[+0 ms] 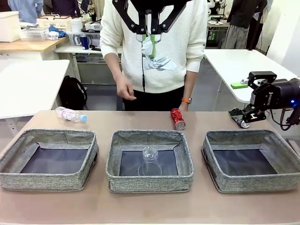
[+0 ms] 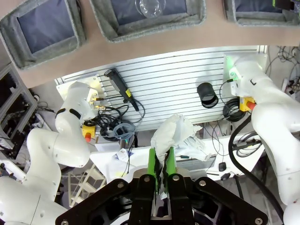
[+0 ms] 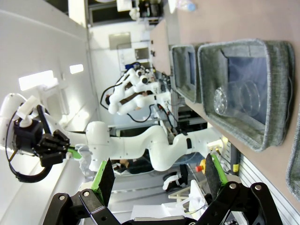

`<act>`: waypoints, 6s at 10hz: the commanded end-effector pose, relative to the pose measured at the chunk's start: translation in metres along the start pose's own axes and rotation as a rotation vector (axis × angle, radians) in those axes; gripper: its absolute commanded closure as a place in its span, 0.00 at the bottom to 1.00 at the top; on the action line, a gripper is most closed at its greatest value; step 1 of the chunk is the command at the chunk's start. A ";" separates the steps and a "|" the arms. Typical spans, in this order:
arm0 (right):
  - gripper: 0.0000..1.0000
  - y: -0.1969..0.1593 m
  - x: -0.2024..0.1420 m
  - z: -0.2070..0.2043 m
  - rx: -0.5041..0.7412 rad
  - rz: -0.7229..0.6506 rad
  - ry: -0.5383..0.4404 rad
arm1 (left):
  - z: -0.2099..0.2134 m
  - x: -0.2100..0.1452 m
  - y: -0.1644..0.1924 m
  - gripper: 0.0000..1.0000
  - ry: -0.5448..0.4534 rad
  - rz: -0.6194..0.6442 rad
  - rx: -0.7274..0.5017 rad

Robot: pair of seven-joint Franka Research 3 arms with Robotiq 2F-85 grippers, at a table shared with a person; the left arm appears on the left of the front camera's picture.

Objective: Sort the waste into the appropriate baskets.
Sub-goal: Place the picked waste into the Fabric basket indicated by the person.

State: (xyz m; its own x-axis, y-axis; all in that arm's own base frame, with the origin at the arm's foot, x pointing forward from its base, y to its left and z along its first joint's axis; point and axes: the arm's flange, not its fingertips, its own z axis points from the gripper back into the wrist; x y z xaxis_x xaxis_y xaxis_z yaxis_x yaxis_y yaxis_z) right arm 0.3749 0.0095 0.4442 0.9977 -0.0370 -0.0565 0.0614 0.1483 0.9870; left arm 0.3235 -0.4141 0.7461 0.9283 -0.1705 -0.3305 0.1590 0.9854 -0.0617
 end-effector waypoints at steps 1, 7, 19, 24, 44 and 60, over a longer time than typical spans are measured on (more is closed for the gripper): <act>0.00 0.003 0.001 0.000 0.009 0.005 0.005 | 0.003 -0.003 0.002 0.93 -0.007 -0.001 -0.002; 0.00 0.003 0.001 0.000 0.009 0.005 0.005 | 0.003 -0.003 0.002 0.93 -0.007 -0.001 -0.002; 0.00 0.003 0.001 0.000 0.009 0.005 0.005 | -0.072 0.040 0.258 0.93 0.096 0.124 -0.130; 0.00 0.003 0.001 0.000 0.009 0.005 0.005 | -0.132 0.060 0.342 0.93 -0.247 0.365 -0.325; 0.00 0.003 0.001 0.000 0.009 0.005 0.005 | -0.203 0.110 0.358 0.21 -0.371 -0.017 0.031; 0.00 0.003 0.001 0.000 0.009 0.005 0.005 | -0.144 0.083 0.500 0.00 -0.528 0.190 -1.430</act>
State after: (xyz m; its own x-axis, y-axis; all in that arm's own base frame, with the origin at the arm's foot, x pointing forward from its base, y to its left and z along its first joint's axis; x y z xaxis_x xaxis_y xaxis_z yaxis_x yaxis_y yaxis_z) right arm 0.3759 0.0092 0.4440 0.9977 -0.0364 -0.0576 0.0624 0.1480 0.9870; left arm 0.4455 0.0910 0.5464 0.9943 0.0558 -0.0904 -0.0991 0.1803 -0.9786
